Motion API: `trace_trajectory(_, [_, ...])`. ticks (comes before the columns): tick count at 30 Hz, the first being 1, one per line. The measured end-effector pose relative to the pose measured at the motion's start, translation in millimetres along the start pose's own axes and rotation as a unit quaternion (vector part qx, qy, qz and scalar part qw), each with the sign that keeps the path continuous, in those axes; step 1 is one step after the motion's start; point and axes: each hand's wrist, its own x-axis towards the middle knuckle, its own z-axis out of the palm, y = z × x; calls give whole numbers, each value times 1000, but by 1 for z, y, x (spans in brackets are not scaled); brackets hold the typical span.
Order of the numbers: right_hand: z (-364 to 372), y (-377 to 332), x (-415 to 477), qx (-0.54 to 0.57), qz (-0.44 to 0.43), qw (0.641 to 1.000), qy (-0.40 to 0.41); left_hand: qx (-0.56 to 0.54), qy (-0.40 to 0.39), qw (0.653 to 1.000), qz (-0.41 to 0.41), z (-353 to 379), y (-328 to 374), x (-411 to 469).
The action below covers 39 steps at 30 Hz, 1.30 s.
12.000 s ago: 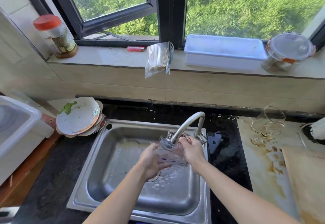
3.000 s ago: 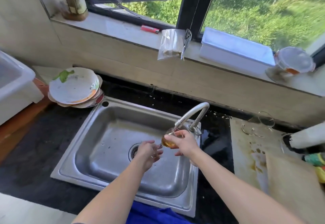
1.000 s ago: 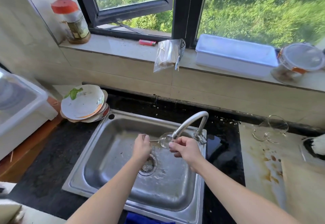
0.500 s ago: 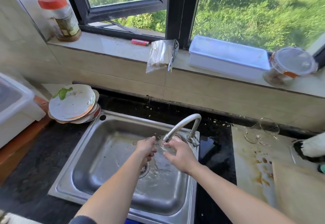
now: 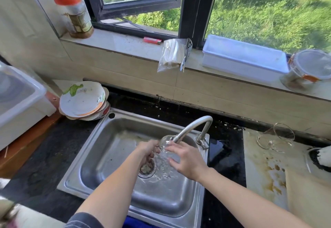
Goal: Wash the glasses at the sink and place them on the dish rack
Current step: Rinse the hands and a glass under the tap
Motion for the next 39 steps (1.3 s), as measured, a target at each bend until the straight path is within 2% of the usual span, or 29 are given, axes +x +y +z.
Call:
trace_trajectory(2, [8, -3, 2, 22, 38, 999, -26, 6, -16, 1000, -8, 2, -1, -6])
trace_trajectory(3, [11, -4, 4, 61, 68, 996, -4, -25, -33, 999, -11, 2, -2, -9])
trace_trajectory(5, [14, -7, 8, 174, 164, 969, 63, -164, -77, 983, -8, 8, -6, -11])
trace_trajectory(7, [14, -11, 10, 232, 239, 939, 85, -261, -52, 964, 22, 18, -8, -12])
trace_trajectory(10, [12, -12, 7, 184, 190, 964, 24, -258, 5, 966, 18, 22, -15, -4])
trace_trajectory(13, [2, -7, 6, 79, 99, 992, -20, -171, 4, 985, 10, 14, -17, -1])
trace_trajectory(15, [0, -4, 7, 1, 63, 997, -43, -124, 5, 992, 10, 11, -14, -3])
trace_trajectory(17, [-1, -4, 6, -11, 25, 997, -67, -107, 22, 994, 6, 5, -12, -1])
trace_trajectory(21, [-4, 1, 2, -38, -44, 998, 36, -106, 35, 994, -7, -7, -15, 7])
trace_trajectory(24, [2, -4, 1, -46, -40, 997, -45, -92, 16, 996, -6, -3, -12, 1])
trace_trajectory(27, [4, -2, -2, -26, -61, 998, -17, -43, 13, 999, -14, -10, -12, -1])
trace_trajectory(29, [6, 1, 0, 7, -14, 1000, -19, -30, -18, 999, -29, -12, -16, -2])
trace_trajectory(31, [8, -8, 3, 119, 83, 989, -17, -110, -51, 992, -20, -6, -15, -6])
trace_trajectory(33, [13, -17, 8, 216, 199, 955, 34, -222, -34, 974, 21, 2, -13, -11])
trace_trajectory(35, [16, -23, 9, 292, 291, 910, 55, -254, 9, 965, 59, 6, -13, -14])
trace_trajectory(36, [15, -24, 7, 317, 306, 896, 46, -239, 32, 968, 74, 8, -15, -13])
trace_trajectory(37, [12, -25, 4, 319, 291, 902, 26, -222, 52, 971, 75, 7, -18, -11])
trace_trajectory(39, [6, -21, -1, 221, 193, 956, -25, -189, 78, 977, 64, 4, -21, -5])
